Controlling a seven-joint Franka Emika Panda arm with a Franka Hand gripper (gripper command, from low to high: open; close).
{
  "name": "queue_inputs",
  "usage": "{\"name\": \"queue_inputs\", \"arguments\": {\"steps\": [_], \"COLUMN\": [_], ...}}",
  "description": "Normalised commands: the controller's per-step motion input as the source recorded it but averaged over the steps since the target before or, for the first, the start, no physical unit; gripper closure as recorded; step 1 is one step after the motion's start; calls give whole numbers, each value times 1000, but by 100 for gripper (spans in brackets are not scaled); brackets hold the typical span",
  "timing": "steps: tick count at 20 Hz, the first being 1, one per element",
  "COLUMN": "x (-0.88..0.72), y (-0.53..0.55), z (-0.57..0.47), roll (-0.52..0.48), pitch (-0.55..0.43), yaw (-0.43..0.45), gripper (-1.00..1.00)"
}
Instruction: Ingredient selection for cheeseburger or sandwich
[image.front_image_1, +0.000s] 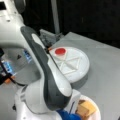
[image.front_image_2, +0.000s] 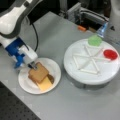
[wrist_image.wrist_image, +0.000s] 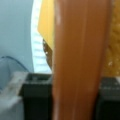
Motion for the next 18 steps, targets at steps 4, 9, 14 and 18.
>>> {"name": "queue_inputs", "arguments": {"steps": [4,9,14,18], "x": [-118,-66,-69,-66], "y": [168,191,136,105], "z": [35,12,23,38], "roll": [36,39,40,25], "pitch": [-191,-196,-182,-175], "yaw": [-92,-108,-102,-89], "gripper": [-100,-100,-100,-100]}}
